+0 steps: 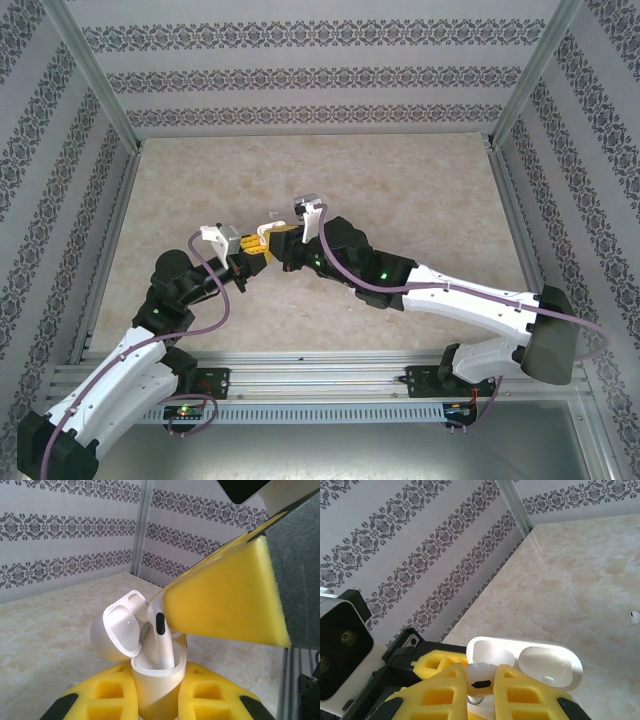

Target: Insert wireless bluetooth earbuds into charging case

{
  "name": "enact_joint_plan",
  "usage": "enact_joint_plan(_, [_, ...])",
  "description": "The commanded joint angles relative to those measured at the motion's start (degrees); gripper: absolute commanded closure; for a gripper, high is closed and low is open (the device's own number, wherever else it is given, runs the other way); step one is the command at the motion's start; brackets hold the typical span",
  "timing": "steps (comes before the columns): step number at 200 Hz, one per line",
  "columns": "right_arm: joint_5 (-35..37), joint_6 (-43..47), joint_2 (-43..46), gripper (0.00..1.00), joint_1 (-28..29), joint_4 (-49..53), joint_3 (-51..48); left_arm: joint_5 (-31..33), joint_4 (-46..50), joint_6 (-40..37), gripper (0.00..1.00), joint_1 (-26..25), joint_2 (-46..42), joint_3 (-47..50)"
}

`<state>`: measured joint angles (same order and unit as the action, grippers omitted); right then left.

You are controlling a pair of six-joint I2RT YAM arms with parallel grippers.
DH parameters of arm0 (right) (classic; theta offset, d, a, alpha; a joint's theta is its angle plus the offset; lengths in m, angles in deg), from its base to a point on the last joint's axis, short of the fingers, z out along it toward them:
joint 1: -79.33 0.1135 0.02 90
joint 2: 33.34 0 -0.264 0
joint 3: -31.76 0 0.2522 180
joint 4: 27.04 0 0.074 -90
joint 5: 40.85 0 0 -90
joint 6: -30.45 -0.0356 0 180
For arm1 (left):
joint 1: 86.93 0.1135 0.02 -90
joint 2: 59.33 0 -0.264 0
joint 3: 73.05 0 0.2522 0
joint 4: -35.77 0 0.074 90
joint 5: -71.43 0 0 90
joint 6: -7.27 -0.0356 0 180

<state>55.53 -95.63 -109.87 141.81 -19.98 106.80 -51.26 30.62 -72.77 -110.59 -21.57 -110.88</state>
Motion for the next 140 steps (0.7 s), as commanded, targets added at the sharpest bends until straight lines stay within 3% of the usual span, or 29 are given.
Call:
enact_joint_plan(1, [-1.45, 0.47, -1.32, 0.86, 1.32, 4.24, -0.24, 1.96, -8.54, 1.38, 1.00, -0.13, -1.61, -0.97])
enact_joint_plan(140, [-0.85, -0.29, -0.73, 0.77, 1.62, 7.32, -1.60, 1.92, -7.29, 0.94, 1.00, -0.19, -2.34, -1.06])
